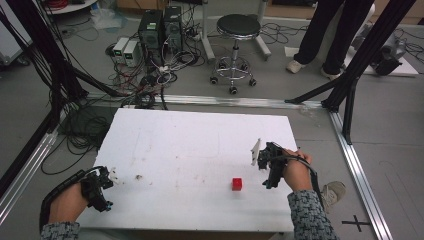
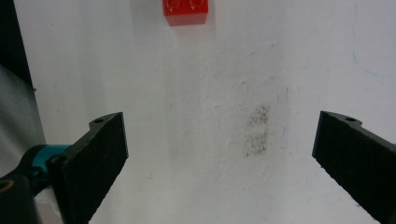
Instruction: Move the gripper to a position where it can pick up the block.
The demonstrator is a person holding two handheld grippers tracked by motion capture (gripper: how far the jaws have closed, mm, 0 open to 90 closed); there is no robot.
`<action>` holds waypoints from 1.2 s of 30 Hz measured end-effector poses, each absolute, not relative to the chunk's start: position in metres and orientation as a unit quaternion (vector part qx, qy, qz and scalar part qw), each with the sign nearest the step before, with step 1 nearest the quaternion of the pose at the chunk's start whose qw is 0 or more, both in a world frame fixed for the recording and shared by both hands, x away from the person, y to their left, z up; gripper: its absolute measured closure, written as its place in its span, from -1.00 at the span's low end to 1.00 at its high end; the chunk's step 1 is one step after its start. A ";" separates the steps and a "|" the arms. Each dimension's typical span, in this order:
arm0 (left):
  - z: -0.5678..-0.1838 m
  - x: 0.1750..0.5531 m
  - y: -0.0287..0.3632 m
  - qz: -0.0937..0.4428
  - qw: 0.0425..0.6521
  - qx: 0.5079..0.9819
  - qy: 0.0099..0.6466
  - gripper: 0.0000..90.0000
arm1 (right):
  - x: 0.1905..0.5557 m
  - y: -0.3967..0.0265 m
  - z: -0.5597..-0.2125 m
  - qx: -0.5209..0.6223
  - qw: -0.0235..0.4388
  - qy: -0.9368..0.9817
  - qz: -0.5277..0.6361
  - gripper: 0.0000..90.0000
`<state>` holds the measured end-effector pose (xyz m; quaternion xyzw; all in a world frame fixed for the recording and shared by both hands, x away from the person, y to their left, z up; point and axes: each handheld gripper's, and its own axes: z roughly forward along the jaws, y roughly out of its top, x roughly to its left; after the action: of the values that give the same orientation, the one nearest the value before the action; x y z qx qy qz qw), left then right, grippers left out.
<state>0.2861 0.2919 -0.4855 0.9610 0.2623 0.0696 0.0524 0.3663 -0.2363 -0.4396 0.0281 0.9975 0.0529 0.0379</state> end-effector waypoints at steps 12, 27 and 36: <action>-0.485 0.286 0.292 0.069 0.052 0.961 0.261 -0.52 | 0.369 -0.199 -0.463 0.004 0.025 0.998 0.050 -0.94; -0.486 0.286 0.292 0.069 0.052 0.961 0.261 -0.52 | 0.369 -0.170 -0.488 -0.007 0.018 0.999 0.041 -0.94; -0.486 0.287 0.291 0.067 0.051 0.961 0.261 -0.52 | 0.368 -0.160 -0.501 -0.015 0.012 0.999 0.034 -0.94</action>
<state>0.2866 0.2913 -0.4856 0.9615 0.2614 0.0674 0.0514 0.3682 -0.1597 -0.5005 -0.0146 0.9992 0.0338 0.0123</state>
